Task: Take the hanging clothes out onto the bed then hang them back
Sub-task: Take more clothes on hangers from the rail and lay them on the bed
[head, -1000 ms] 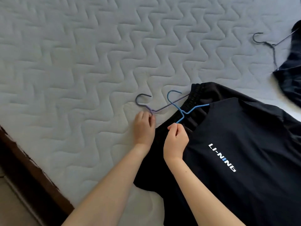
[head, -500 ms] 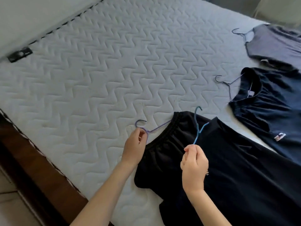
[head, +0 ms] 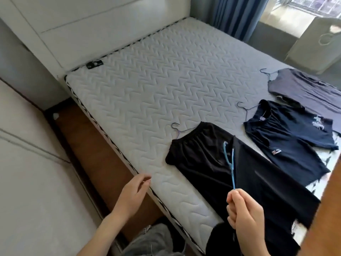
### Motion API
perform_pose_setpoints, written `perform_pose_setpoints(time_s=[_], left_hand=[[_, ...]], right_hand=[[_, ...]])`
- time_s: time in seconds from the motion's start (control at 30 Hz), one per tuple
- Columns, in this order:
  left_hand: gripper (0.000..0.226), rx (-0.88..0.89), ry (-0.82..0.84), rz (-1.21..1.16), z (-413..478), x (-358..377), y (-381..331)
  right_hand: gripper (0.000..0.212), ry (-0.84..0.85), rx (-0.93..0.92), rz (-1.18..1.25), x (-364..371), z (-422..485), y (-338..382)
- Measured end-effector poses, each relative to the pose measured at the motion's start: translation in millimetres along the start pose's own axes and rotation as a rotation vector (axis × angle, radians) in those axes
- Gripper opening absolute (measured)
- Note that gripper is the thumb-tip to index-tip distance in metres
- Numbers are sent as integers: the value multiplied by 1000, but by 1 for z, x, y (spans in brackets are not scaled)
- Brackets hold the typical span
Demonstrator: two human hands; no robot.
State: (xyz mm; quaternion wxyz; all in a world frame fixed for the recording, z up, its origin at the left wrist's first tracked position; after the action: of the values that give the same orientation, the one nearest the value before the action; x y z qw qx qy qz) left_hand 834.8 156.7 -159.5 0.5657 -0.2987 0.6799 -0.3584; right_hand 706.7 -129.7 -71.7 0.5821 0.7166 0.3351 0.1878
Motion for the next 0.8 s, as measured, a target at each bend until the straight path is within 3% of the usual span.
perform_pose_setpoints(time_s=[0.2, 0.47, 0.67, 0.8], left_hand=[[14, -190, -214, -53, -79, -67, 60], [16, -357, -493, -46, -98, -165, 119], [18, -497, -600, -126, -55, -229, 181], [16, -501, -655, -122, 9, -288, 201]], right_hand=[[36, 288, 37, -25, 61, -44, -3], [27, 523, 20, -34, 211, -45, 23], [25, 546, -19, -101, 355, -8, 25], [26, 473, 14, -94, 428, 24, 32]])
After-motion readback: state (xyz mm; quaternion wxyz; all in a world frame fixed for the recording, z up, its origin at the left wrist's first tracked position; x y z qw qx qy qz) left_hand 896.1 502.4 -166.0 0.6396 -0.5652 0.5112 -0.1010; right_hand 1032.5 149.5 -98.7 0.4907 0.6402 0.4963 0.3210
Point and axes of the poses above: each hand's wrist, its own z-axis towards the middle knuckle, its own x-axis out of the palm, y = z × x, the point moved 9 cm from there along z, towards the middle knuckle, and after that the axes turned 11 degrees about -y, right-handed, at the moved point
